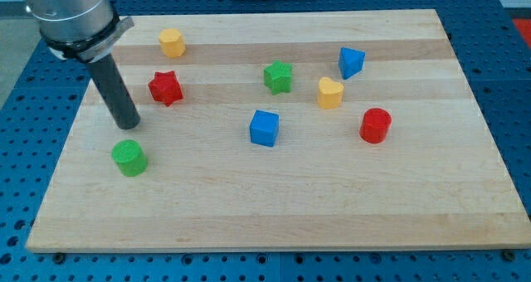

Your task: Slide the red star diagonal to the cube

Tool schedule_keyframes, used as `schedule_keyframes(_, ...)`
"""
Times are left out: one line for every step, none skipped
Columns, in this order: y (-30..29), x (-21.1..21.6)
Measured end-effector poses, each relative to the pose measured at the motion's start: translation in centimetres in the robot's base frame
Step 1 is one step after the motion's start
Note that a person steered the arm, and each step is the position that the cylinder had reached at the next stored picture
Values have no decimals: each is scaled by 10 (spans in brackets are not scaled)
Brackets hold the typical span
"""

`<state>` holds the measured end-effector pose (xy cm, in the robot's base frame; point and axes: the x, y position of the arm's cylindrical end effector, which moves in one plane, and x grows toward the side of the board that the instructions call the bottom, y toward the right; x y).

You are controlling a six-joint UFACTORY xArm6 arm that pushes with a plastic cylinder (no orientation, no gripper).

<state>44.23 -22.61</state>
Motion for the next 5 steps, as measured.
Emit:
schedule_keyframes(-23, 0)
schedule_keyframes(-8, 0)
schedule_keyframes(46, 0)
schedule_keyframes(52, -3)
schedule_keyframes(57, -12)
